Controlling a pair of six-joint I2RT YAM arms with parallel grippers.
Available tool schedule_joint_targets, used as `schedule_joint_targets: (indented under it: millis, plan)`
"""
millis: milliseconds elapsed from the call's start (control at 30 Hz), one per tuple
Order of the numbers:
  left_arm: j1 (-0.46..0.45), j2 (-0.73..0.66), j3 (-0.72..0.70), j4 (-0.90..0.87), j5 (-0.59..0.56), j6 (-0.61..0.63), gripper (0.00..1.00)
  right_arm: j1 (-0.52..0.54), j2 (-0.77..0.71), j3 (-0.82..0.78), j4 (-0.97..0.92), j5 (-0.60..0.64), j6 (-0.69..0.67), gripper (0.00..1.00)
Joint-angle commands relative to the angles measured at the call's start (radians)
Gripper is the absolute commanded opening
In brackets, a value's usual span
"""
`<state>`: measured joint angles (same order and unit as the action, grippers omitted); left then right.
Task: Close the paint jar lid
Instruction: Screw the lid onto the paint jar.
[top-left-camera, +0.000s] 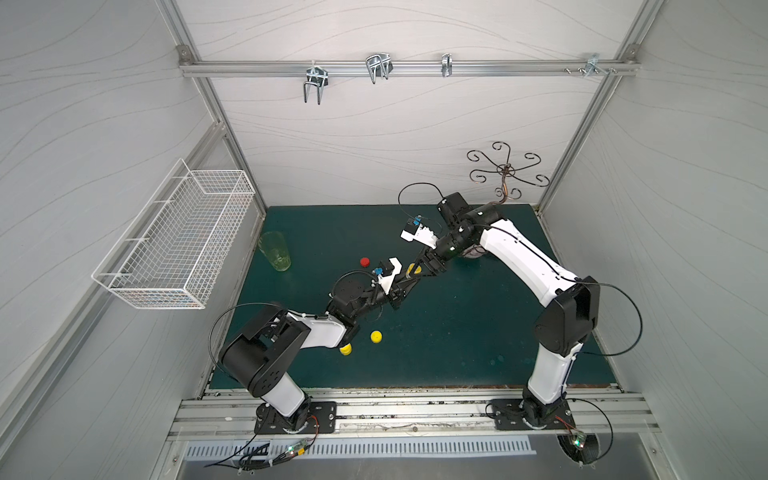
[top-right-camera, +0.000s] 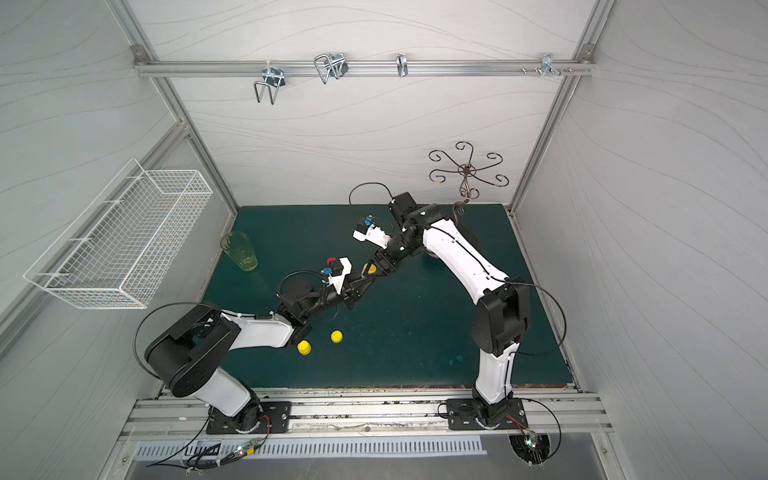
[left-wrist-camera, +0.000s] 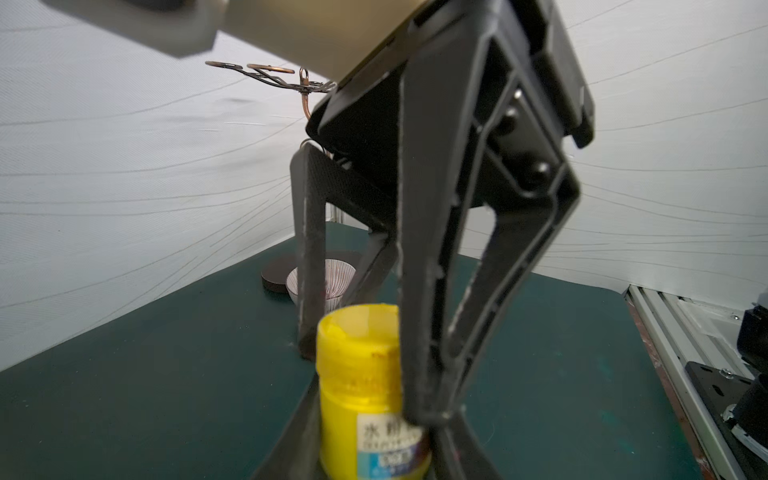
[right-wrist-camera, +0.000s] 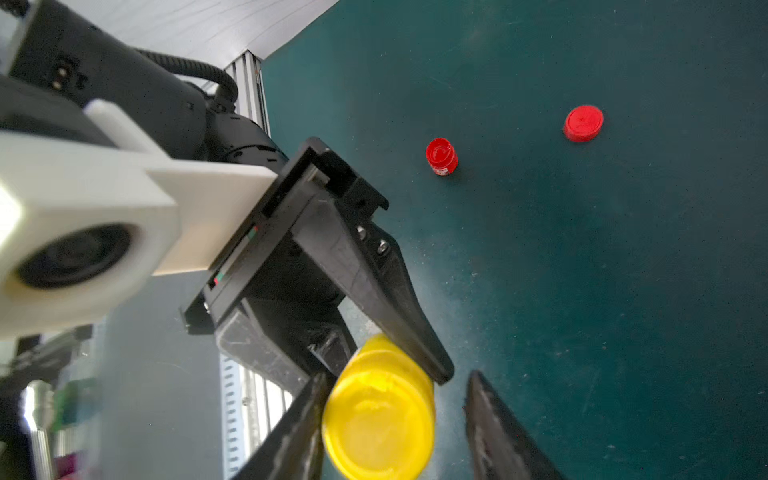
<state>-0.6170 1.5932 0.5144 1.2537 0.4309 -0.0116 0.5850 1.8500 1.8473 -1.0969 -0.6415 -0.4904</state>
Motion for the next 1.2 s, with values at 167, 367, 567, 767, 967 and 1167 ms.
schedule_joint_targets:
  millis: [167,367,567,767,967,1167]
  plan:
    - [0.0,0.007,0.015,0.059,0.008,0.009,0.11,0.003,0.008,0.047,-0.037,-0.007,0.024,0.51]
    - [0.0,0.005,0.016,0.057,0.003,0.012,0.11,0.003,0.007,0.04,-0.052,-0.017,0.018,0.49]
    - [0.0,0.007,0.022,0.05,0.002,0.012,0.11,0.003,0.0,0.029,-0.05,-0.015,0.017,0.5]
    - [0.0,0.001,0.027,0.038,-0.001,0.015,0.11,0.004,0.003,0.019,-0.048,-0.015,0.019,0.42]
    - [0.001,0.005,0.033,0.038,-0.003,0.012,0.11,0.004,0.0,0.0,-0.039,-0.013,0.025,0.42]
    - [0.0,0.005,0.038,0.036,-0.001,0.012,0.11,0.005,-0.002,-0.008,-0.034,-0.014,0.026,0.41]
